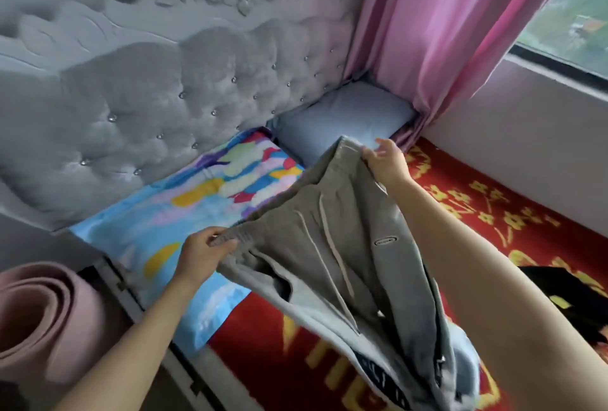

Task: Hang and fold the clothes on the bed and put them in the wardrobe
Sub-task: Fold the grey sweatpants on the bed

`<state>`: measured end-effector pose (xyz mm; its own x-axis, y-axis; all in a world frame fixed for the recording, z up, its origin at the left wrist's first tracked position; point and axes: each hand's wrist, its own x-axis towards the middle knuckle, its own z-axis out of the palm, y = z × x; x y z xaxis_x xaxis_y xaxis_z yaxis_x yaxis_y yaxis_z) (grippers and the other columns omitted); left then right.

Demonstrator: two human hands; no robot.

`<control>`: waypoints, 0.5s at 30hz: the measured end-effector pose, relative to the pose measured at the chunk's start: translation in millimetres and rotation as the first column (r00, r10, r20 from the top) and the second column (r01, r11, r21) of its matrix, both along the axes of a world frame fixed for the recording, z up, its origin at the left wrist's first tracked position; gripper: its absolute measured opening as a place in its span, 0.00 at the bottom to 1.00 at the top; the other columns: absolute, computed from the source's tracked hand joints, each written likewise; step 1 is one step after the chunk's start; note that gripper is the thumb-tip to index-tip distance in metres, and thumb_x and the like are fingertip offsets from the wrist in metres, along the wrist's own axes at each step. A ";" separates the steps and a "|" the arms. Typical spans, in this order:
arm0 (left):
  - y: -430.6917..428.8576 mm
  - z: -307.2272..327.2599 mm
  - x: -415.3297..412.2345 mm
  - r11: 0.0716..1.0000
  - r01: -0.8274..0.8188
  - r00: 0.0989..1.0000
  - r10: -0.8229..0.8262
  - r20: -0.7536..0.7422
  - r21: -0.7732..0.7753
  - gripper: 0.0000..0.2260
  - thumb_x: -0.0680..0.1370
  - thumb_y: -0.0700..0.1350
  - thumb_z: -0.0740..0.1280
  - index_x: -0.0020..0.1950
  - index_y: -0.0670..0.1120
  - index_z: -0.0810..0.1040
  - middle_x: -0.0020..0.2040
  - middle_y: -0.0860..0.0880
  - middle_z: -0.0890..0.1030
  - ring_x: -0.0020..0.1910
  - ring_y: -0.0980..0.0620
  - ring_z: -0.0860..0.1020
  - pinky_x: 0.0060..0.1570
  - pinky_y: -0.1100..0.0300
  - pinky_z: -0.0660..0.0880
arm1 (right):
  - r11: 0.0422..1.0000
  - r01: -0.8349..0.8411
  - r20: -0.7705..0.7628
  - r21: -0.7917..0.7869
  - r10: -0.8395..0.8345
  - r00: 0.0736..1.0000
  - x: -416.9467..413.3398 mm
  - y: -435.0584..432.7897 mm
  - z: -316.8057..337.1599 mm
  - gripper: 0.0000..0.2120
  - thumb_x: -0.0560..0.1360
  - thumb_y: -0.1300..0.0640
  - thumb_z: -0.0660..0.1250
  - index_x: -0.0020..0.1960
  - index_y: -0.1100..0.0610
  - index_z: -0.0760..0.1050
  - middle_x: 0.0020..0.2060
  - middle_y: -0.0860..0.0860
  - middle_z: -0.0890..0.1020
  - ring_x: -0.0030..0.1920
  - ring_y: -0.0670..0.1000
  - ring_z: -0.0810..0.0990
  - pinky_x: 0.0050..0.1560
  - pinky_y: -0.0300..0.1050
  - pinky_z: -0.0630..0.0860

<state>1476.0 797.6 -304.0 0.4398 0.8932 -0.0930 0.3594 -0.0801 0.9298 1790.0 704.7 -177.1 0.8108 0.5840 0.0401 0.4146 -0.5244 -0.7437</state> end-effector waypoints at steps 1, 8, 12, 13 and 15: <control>20.1 -0.6 -2.0 0.997 -0.078 0.997 0.078 -0.009 0.008 0.05 0.71 0.36 0.72 0.46 0.40 0.81 0.40 0.43 0.81 0.38 0.51 0.77 0.39 0.62 0.72 | 0.999 -0.020 0.001 -0.036 0.020 1.000 -2.8 23.2 5.2 0.27 0.76 0.52 0.65 0.72 0.57 0.63 0.63 0.59 0.73 0.61 0.57 0.73 0.60 0.45 0.68; 77.4 -62.3 -20.4 0.993 -0.066 0.785 0.113 -0.609 0.099 0.23 0.76 0.44 0.67 0.69 0.39 0.69 0.63 0.34 0.73 0.62 0.35 0.71 0.60 0.48 0.66 | 0.925 -0.155 -0.024 -0.347 0.156 0.987 -45.8 8.0 -75.2 0.24 0.75 0.61 0.65 0.70 0.59 0.67 0.62 0.63 0.73 0.63 0.61 0.71 0.61 0.48 0.68; 51.5 -97.4 -10.6 0.995 0.089 0.748 -0.091 -0.658 -0.037 0.22 0.76 0.45 0.66 0.68 0.40 0.69 0.65 0.38 0.72 0.65 0.39 0.68 0.61 0.49 0.68 | 0.840 -0.019 -0.207 -0.542 -0.111 0.972 -49.6 -63.2 -127.8 0.19 0.77 0.57 0.62 0.67 0.61 0.69 0.62 0.61 0.75 0.57 0.59 0.77 0.54 0.46 0.72; 44.4 -104.9 -4.5 0.988 0.138 0.719 -0.146 -0.679 -0.066 0.22 0.76 0.46 0.65 0.69 0.41 0.68 0.66 0.38 0.72 0.65 0.40 0.68 0.61 0.49 0.68 | 0.829 0.020 -0.212 -0.559 -0.166 0.963 -49.3 -81.0 -135.2 0.17 0.77 0.57 0.61 0.63 0.63 0.72 0.59 0.61 0.77 0.54 0.59 0.77 0.52 0.47 0.72; 31.7 -113.8 6.8 0.970 0.220 0.682 -0.228 -0.695 -0.103 0.23 0.76 0.46 0.65 0.70 0.41 0.67 0.67 0.38 0.71 0.66 0.40 0.68 0.63 0.52 0.67 | 0.821 0.075 -0.218 -0.566 -0.237 0.947 -48.9 -109.3 -144.2 0.15 0.76 0.60 0.60 0.59 0.68 0.73 0.56 0.63 0.79 0.53 0.60 0.77 0.47 0.49 0.72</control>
<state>1482.8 829.2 -417.8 0.4314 0.7739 -0.4636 0.8760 -0.2364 0.4204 1741.1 595.4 -321.3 0.8243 0.3082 -0.4750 0.1204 -0.9151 -0.3849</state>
